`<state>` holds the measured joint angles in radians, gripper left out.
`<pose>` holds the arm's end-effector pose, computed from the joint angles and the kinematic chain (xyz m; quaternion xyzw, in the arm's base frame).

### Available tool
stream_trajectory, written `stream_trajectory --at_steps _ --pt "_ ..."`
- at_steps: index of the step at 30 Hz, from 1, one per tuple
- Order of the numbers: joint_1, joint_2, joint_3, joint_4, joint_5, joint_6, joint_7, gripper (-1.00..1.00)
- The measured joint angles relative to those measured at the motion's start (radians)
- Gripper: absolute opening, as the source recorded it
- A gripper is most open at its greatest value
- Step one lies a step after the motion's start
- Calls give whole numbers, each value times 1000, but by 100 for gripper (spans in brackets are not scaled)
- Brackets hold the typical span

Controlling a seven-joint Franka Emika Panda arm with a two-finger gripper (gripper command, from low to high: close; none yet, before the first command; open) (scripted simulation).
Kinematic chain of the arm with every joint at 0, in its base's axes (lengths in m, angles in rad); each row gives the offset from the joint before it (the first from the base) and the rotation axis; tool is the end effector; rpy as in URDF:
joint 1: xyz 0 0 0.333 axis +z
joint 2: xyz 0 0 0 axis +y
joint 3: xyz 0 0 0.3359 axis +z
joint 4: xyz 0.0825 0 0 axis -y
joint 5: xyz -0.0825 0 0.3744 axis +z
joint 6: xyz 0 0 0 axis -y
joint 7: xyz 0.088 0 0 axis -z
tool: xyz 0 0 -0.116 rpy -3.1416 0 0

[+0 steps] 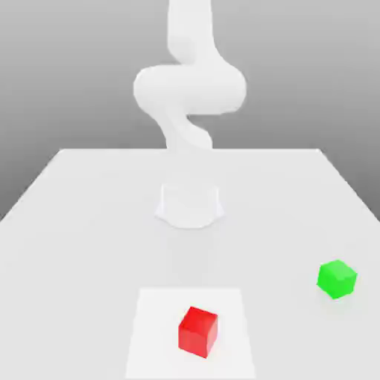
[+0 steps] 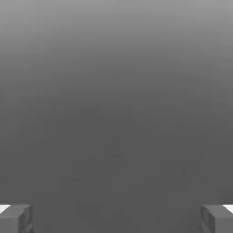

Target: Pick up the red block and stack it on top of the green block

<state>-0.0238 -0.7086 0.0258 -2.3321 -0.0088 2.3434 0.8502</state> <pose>0.3650 0.0040 0.6751 -0.8537 0.3835 -0.3260 0.1337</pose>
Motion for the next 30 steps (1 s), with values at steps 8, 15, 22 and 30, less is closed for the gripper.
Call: stream_trajectory --at_steps 8,15,22,30 --pt "-59 297 65 -104 -39 140 170 0" --pt "-85 552 94 -193 -65 260 311 0" --pt "-80 801 101 -279 -39 385 411 0" --pt "-44 1013 54 -262 -89 554 462 -100"
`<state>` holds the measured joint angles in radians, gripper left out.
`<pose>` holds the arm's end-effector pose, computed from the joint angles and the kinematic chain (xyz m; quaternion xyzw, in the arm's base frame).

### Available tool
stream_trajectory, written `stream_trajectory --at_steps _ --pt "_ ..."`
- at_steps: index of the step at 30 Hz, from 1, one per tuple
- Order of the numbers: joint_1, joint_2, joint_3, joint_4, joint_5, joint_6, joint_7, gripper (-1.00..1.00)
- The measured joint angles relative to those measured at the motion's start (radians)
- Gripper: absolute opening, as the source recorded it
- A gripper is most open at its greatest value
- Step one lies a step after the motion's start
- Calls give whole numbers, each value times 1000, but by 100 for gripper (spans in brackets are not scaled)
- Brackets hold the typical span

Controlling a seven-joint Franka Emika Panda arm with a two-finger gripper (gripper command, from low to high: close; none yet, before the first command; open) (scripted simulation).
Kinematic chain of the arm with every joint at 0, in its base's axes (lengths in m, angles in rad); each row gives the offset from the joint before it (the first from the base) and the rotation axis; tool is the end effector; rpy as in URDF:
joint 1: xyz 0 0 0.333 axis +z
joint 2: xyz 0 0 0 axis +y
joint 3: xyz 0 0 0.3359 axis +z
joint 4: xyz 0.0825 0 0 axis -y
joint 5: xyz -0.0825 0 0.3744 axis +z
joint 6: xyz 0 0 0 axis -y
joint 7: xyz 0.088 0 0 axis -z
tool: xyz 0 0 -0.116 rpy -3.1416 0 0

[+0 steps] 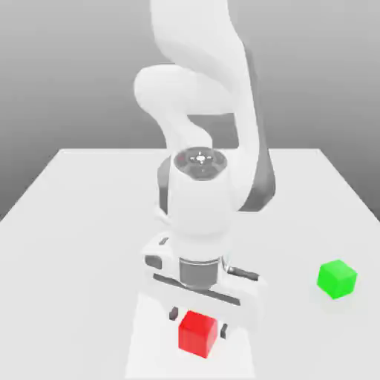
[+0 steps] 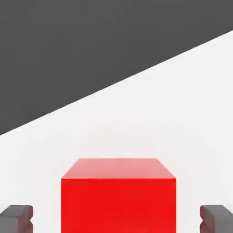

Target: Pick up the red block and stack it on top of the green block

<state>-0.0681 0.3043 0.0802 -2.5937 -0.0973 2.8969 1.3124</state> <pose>0.4374 0.0132 0.1697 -0.8226 0.5686 -0.0002 0.0005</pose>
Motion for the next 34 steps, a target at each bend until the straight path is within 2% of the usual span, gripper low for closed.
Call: stream_trajectory --at_steps 5,11,22,25,31,32,34 --pt "1 6 -1 1 -3 6 3 -100" --pt "-10 -176 51 -29 58 -145 -32 -100" --pt "447 -339 306 -91 138 -240 140 -100" --pt "485 -313 311 -95 102 -213 196 -100" --pt "512 -160 247 -88 -55 -78 313 -100" --pt "520 -139 235 -87 -77 -61 328 100" --pt "520 -139 235 -87 -77 -61 328 100"
